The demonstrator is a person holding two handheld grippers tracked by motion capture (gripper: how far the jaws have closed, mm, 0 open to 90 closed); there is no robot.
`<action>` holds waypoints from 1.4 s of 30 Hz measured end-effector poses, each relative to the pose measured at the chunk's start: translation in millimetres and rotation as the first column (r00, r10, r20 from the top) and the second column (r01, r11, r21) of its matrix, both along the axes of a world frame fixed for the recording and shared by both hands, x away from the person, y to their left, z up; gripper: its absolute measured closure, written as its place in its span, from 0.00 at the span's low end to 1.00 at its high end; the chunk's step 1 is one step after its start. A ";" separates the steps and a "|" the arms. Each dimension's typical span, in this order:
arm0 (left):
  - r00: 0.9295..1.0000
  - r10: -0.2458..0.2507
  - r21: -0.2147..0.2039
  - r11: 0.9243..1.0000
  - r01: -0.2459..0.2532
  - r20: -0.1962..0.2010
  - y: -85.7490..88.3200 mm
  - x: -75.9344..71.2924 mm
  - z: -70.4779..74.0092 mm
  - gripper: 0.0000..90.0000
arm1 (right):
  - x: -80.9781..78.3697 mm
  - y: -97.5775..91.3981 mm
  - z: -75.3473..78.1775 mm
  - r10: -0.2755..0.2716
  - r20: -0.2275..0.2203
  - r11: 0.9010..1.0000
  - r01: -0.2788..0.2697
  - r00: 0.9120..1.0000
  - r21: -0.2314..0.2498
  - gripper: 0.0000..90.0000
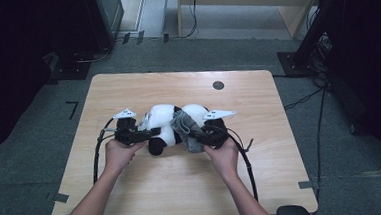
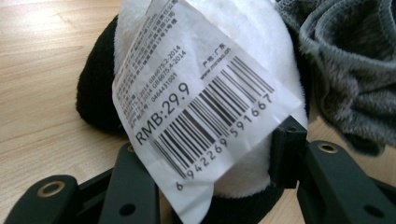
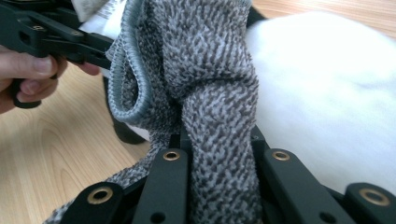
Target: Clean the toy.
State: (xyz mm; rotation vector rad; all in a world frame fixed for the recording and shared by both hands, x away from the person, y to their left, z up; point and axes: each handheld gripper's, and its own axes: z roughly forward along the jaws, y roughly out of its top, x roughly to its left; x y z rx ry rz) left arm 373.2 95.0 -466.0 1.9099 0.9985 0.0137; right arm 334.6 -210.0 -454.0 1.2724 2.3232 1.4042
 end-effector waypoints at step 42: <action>1.000 0.028 -0.008 1.000 -0.028 0.010 0.5 -2.7 0.7 0.58 | -5.3 65.0 18.8 0.041 0.090 0.997 -0.047 0.995 0.068 0.87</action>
